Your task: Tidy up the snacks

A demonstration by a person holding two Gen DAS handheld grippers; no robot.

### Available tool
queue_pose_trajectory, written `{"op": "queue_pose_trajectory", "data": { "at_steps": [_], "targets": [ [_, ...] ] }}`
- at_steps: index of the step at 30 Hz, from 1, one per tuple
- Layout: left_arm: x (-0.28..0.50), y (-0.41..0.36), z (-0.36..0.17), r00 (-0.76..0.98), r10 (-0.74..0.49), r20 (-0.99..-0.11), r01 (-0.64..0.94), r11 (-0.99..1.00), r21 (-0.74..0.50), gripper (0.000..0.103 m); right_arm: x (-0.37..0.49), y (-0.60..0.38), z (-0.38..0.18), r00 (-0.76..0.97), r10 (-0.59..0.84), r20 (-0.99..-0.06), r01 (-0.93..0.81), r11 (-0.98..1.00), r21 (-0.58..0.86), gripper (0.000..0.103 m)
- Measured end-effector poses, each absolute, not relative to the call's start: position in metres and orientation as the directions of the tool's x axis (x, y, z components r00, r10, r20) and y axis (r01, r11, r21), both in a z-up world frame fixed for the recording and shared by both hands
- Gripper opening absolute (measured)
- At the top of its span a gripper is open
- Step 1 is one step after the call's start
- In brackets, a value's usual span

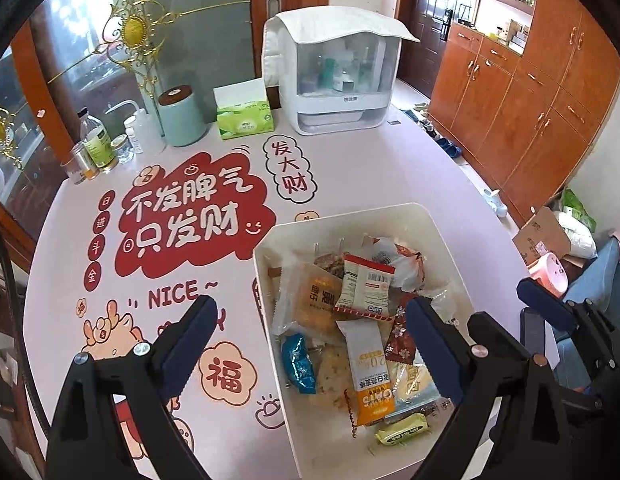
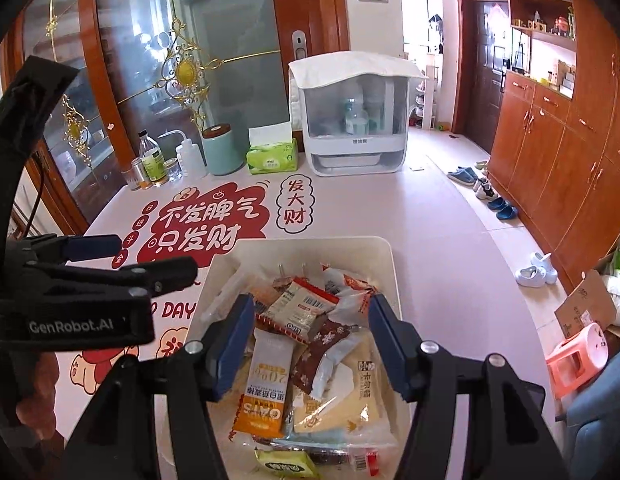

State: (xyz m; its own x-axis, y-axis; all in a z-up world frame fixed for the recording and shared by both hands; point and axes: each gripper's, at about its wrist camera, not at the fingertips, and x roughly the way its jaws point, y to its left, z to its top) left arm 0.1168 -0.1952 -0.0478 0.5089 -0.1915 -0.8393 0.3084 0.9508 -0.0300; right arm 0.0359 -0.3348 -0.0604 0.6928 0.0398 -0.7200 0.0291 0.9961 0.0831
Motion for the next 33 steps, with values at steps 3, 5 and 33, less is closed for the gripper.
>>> {"op": "queue_pose_trajectory", "data": {
  "at_steps": [3, 5, 33],
  "targets": [
    [0.112, -0.193, -0.046, 0.525, -0.178, -0.833, 0.296, 0.955, -0.017, 0.095, 0.033, -0.336, -0.063, 0.685, 0.044, -0.728, 0.033, 0.995, 0.092, 0.06],
    [0.108, -0.19, -0.045, 0.531, -0.177, -0.829, 0.291, 0.957, -0.018, 0.095, 0.03, -0.336, -0.064, 0.68, 0.048, -0.732, 0.035, 0.995, 0.098, 0.06],
    [0.016, -0.089, -0.023, 0.605, -0.016, -0.796, 0.082, 0.996, 0.043, 0.098, -0.009, -0.289, -0.052, 0.614, 0.134, -0.778, 0.035, 0.98, 0.197, 0.067]
  ]
}}
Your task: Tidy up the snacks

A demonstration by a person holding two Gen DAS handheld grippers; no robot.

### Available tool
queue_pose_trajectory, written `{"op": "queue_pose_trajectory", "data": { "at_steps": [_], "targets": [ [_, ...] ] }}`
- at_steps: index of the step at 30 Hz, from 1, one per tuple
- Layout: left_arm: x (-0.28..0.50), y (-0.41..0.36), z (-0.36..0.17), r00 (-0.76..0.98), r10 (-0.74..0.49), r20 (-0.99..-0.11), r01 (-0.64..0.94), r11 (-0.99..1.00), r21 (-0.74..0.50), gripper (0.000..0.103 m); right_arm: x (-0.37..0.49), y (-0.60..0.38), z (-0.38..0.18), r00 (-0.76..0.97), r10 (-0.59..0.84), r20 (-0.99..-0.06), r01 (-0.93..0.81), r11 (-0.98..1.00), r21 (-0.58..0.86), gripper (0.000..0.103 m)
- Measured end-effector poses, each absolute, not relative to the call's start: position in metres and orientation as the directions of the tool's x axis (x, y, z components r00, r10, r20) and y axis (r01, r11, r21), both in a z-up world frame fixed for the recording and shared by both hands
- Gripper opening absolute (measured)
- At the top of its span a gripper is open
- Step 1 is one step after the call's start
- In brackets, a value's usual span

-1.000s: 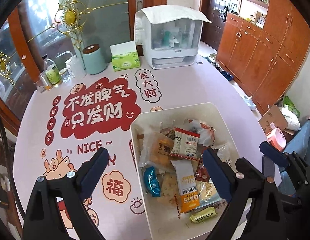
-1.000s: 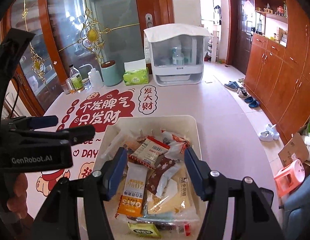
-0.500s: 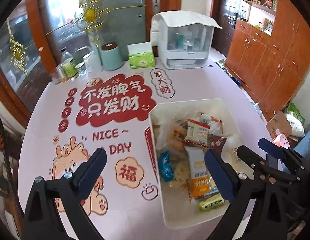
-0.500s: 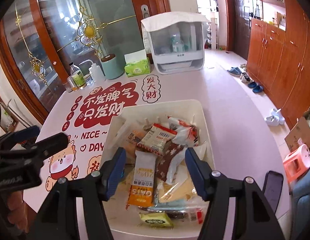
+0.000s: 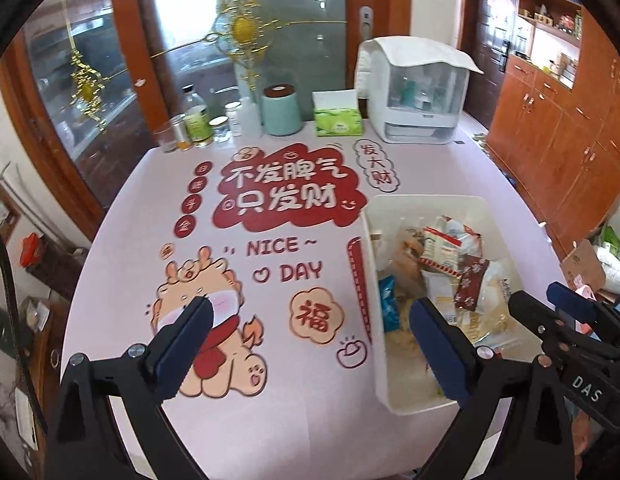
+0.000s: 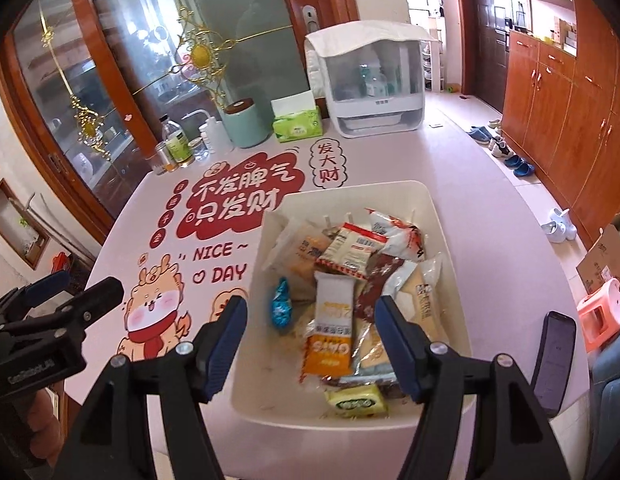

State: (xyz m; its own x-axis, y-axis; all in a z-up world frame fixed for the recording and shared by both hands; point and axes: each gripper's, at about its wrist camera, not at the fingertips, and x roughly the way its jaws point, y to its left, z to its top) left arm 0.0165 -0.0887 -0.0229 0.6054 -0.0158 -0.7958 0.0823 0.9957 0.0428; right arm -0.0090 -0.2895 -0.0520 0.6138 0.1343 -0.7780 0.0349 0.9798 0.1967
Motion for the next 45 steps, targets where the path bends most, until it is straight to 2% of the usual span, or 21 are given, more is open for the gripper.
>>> {"op": "queue_pose_trajectory", "data": {
  "at_steps": [15, 45],
  "targets": [
    [-0.017, -0.067, -0.022, 0.614, 0.023, -0.789, 0.017, 0.999, 0.043, 0.098, -0.03, -0.256, -0.033, 0.628, 0.115, -0.769, 0.032, 0.984, 0.173, 0.067],
    [-0.01, -0.064, -0.024, 0.609, 0.026, -0.793, 0.022, 0.999, 0.05, 0.098, -0.029, -0.235, -0.029, 0.629, 0.094, -0.772, 0.005, 0.992, 0.125, 0.067]
  ]
}}
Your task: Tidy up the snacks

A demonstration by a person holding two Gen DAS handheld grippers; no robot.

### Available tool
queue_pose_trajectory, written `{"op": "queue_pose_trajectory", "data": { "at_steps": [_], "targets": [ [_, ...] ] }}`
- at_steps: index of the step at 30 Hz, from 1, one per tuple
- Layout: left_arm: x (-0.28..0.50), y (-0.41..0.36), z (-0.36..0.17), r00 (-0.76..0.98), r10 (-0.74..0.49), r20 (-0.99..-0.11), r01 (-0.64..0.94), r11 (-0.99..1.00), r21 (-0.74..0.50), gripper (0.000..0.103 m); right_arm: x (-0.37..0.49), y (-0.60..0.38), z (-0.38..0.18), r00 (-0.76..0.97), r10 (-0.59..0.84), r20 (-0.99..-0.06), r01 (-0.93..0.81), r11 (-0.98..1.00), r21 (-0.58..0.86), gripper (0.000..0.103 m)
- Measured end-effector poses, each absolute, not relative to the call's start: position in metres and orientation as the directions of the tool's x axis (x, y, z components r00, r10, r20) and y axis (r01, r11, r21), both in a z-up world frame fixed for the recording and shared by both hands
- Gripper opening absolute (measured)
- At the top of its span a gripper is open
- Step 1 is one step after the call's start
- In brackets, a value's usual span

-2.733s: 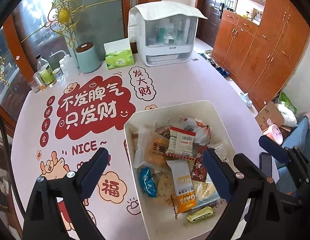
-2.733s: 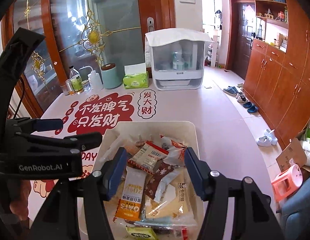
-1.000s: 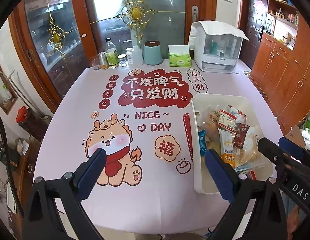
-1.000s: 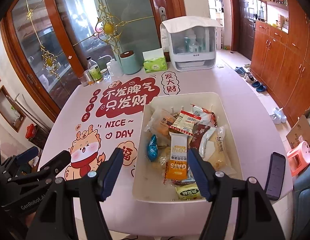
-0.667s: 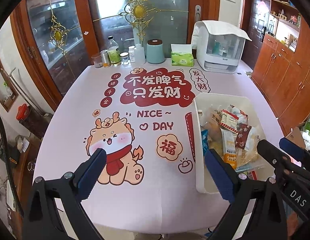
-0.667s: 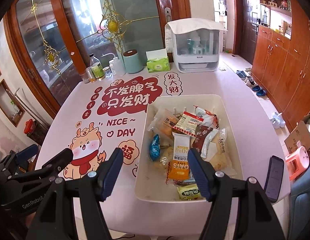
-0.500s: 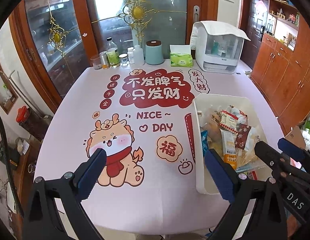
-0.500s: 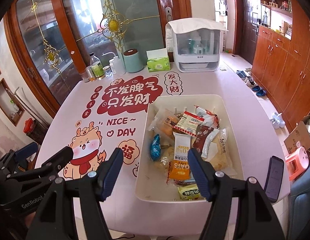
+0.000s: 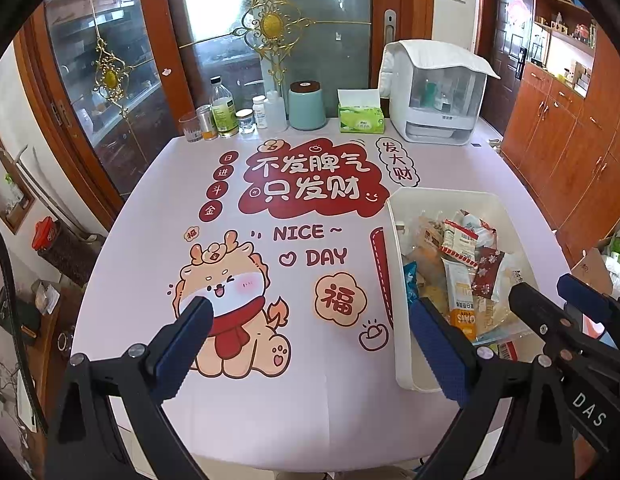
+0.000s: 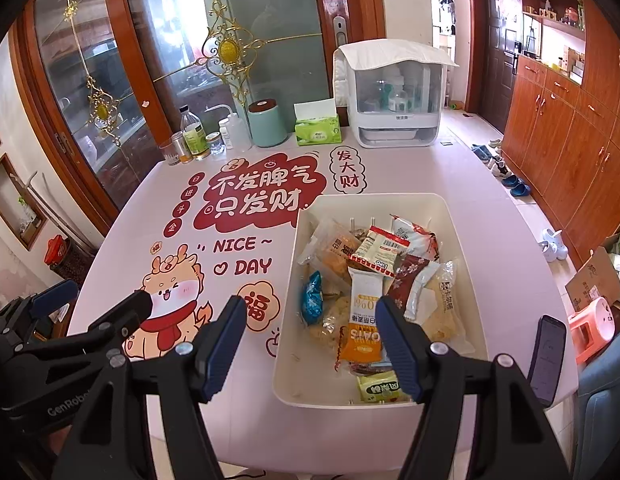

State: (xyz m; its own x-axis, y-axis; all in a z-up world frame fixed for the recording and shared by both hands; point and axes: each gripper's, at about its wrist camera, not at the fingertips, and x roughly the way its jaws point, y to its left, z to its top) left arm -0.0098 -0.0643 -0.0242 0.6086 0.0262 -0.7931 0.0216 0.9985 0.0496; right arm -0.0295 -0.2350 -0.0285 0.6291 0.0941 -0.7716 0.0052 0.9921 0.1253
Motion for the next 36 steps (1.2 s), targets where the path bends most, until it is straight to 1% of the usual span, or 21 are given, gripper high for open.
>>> {"op": "queue_pose_trajectory", "data": {
  "at_steps": [36],
  "targets": [
    [-0.0098, -0.0695, -0.0298, 0.594, 0.022, -0.804, 0.04, 0.998, 0.057, 0.098, -0.0294, -0.2385, -0.0293, 0.63, 0.096, -0.77, 0.007, 0.992, 0.128, 0.067]
  ]
}}
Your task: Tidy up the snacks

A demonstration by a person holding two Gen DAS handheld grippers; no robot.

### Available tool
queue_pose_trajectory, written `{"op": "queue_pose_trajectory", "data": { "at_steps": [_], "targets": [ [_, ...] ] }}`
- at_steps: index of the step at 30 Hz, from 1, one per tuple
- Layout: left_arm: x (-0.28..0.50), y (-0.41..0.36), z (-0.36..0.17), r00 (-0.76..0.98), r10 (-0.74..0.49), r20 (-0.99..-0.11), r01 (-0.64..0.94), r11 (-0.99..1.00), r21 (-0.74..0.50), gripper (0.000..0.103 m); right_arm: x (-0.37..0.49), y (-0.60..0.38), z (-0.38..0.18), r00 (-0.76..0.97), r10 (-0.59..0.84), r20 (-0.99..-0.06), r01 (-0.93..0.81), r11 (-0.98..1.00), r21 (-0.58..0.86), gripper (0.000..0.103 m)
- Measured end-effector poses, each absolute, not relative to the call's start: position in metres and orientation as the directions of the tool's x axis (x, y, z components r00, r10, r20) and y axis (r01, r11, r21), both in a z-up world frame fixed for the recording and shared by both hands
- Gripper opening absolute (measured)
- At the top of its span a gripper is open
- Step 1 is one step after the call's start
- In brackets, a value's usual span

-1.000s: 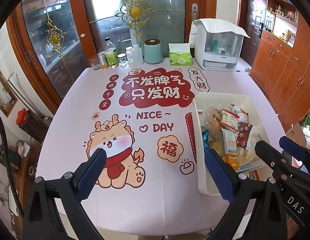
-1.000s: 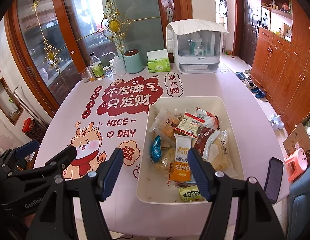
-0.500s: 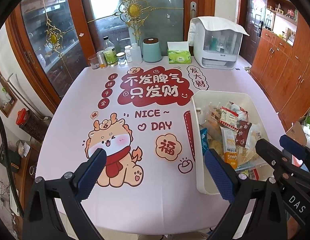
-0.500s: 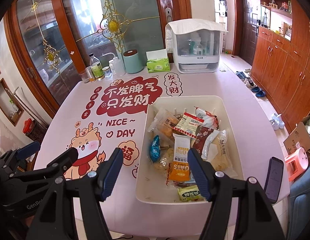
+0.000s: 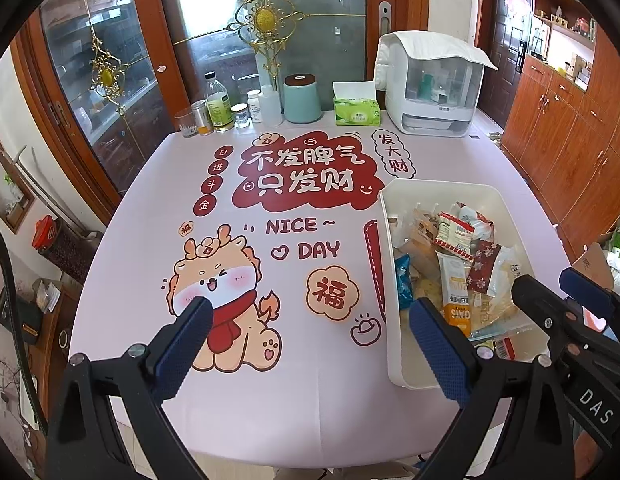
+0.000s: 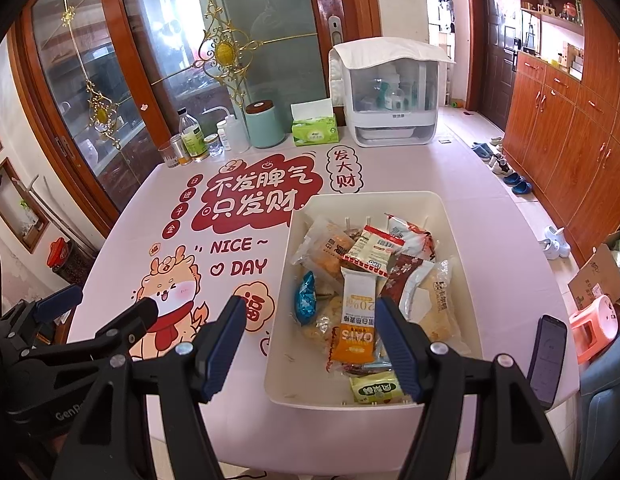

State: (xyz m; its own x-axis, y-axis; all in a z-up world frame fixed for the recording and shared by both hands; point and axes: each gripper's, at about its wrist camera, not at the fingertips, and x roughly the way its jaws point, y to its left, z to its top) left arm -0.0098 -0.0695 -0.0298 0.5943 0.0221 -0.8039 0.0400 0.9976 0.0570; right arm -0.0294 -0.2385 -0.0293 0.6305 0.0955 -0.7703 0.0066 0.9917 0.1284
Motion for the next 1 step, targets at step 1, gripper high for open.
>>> {"op": "queue_pose_trajectory", "data": {
  "at_steps": [1],
  "targets": [
    [-0.0097, -0.0693, -0.0298, 0.594, 0.022, -0.804, 0.041, 0.998, 0.057, 0.098, -0.0295, -0.2388, -0.0295, 0.63, 0.095, -0.771, 0.007, 0.992, 0.128, 0.067]
  ]
}}
